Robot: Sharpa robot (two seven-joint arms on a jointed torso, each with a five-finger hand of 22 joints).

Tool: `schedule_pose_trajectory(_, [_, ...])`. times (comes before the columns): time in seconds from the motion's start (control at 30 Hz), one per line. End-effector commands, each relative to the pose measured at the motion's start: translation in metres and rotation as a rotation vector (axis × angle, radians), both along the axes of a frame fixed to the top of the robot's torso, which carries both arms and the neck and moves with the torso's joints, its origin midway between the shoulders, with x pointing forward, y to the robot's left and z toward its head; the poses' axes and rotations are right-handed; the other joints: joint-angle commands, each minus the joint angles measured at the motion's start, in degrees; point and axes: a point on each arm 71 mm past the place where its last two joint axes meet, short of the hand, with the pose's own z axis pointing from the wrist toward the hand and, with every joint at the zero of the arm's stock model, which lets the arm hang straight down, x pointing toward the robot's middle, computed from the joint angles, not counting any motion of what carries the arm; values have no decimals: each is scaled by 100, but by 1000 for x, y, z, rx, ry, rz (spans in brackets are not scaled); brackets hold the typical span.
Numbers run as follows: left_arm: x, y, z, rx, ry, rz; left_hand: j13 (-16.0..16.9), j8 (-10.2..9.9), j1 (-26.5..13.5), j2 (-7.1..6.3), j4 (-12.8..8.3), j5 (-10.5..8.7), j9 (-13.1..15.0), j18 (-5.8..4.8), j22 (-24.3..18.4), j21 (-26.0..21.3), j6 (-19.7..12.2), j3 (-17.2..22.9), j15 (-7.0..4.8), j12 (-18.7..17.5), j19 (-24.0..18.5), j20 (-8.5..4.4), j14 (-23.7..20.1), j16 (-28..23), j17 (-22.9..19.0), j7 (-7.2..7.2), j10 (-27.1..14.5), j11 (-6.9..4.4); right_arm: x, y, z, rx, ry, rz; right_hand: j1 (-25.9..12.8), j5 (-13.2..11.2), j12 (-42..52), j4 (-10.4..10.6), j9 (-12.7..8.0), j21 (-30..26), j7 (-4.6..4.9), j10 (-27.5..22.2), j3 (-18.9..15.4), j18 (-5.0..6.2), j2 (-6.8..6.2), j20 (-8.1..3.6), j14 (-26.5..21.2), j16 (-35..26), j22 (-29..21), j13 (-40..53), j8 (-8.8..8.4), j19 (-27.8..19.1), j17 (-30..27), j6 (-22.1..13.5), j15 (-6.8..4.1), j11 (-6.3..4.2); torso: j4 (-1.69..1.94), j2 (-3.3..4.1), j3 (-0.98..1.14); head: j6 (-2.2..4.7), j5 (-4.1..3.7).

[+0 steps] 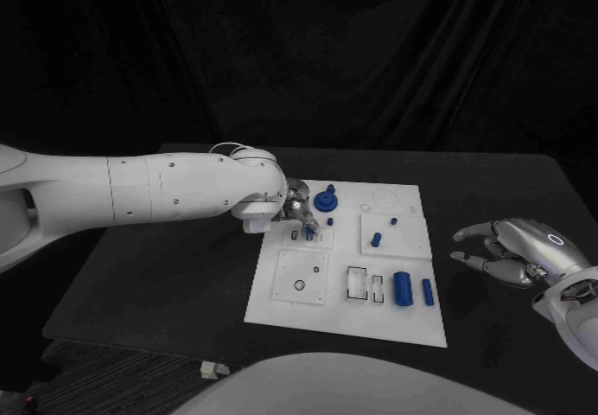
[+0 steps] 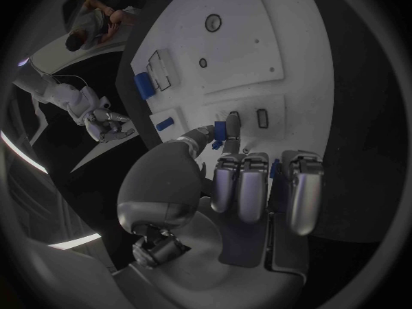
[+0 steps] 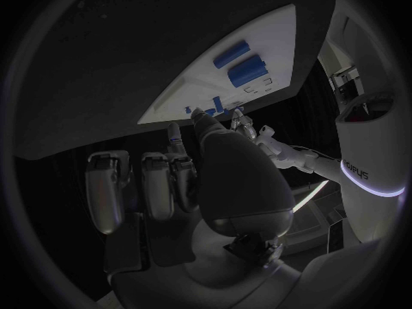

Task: Assemble the parts on the task board

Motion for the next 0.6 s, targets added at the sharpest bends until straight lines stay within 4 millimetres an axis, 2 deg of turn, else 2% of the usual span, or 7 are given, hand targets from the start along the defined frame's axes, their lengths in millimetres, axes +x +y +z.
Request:
schedule_pose_trajectory(0.03, [-2, -3, -2, -9, 90, -16, 1508, 34, 4, -32, 3, -30, 9, -80, 1510, 18, -16, 42, -36, 16, 602, -40, 605, -29, 1507, -36, 596, -19, 0, -1, 0, -2, -5, -16, 48, 21, 15, 11, -5, -36, -2, 596, 28, 3, -10, -40, 606, 15, 1443, 1509, -33, 464, 1510, 47, -42, -23, 9, 6, -3, 1, -22])
schedule_pose_trajectory(0.43, [4, -6, -3, 55, 113, -27, 1508, 22, -5, -36, -13, -40, 9, -80, 1510, 18, -42, 100, -31, 16, 602, -37, 605, -29, 1507, -25, 596, -10, -1, -2, 0, -2, -4, -18, 60, 26, 15, 6, -9, -34, -2, 596, 35, 2, -8, -40, 606, 15, 1443, 1509, -35, 466, 1510, 50, -43, -23, 20, 0, -2, 1, -47])
schedule_pose_trajectory(0.6, [6, -6, -3, 72, 109, -25, 1508, 22, -8, -37, -13, -40, 9, -80, 1510, 18, -43, 103, -30, 16, 602, -37, 605, -29, 1507, -24, 596, -10, -1, -2, 0, -2, -3, -18, 63, 27, 15, 5, -11, -31, 0, 596, 36, 1, -7, -41, 606, 15, 1444, 1509, -36, 468, 1510, 51, -43, -23, 11, -3, 0, 1, -34])
